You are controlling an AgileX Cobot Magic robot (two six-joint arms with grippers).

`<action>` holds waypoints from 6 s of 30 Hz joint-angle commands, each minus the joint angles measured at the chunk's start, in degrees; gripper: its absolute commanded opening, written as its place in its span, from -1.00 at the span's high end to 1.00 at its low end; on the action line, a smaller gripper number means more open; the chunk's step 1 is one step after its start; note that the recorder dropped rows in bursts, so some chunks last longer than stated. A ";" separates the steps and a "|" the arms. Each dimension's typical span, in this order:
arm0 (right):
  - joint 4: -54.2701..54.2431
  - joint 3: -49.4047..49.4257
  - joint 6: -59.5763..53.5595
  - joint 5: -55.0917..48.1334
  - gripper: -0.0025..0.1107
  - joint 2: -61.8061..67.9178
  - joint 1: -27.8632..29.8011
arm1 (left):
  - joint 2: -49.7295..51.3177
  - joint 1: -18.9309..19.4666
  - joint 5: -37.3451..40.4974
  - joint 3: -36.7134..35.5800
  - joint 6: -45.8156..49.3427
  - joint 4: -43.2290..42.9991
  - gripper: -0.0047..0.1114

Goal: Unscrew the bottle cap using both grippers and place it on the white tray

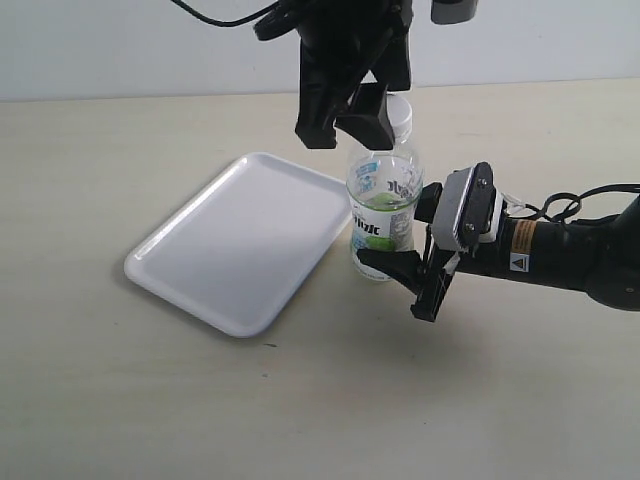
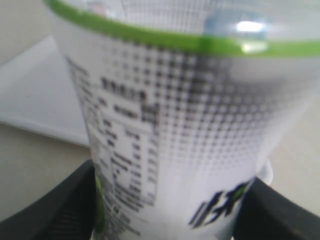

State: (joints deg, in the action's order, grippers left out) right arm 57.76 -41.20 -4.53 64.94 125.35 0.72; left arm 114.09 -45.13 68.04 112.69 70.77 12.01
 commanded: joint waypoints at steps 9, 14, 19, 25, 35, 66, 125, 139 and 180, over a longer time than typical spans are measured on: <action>-0.36 0.06 -1.39 -7.93 0.96 0.59 -0.11 | 0.77 -0.14 -1.06 0.39 -1.77 -0.84 0.08; -0.36 0.06 -1.39 -7.93 0.96 0.59 -0.11 | 0.77 -0.14 -0.89 0.39 -2.19 -0.84 0.43; -0.36 0.06 -1.39 -7.93 0.96 0.59 -0.11 | 0.77 -0.14 -0.89 0.39 -2.19 -0.84 0.88; -0.36 0.06 -1.39 -7.93 0.96 0.59 -0.11 | 0.77 -0.14 -0.89 0.42 -4.39 -0.84 0.92; -0.36 0.06 -1.39 -7.93 0.96 0.59 -0.11 | 0.77 -0.14 -0.61 0.52 -23.16 -0.84 0.92; -0.60 0.06 -0.17 -8.28 0.96 0.59 -0.11 | 0.77 -1.77 -2.24 0.52 -57.80 -0.83 -0.11; -1.92 0.06 -2.92 -9.13 0.96 0.59 -0.11 | 2.52 -1.66 1.92 4.80 -3.50 -5.06 -0.38; -1.92 0.06 -2.92 -9.13 0.96 0.59 -0.11 | 2.52 -1.66 1.92 4.80 -3.73 -4.33 -0.38; -1.92 0.06 -2.79 -9.13 0.96 0.59 -0.11 | 2.53 -1.66 1.92 3.72 -6.74 -6.34 -0.01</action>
State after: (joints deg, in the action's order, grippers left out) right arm 56.22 -41.20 -5.51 64.52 125.35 0.51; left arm 117.39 -46.64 70.13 116.63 64.73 5.81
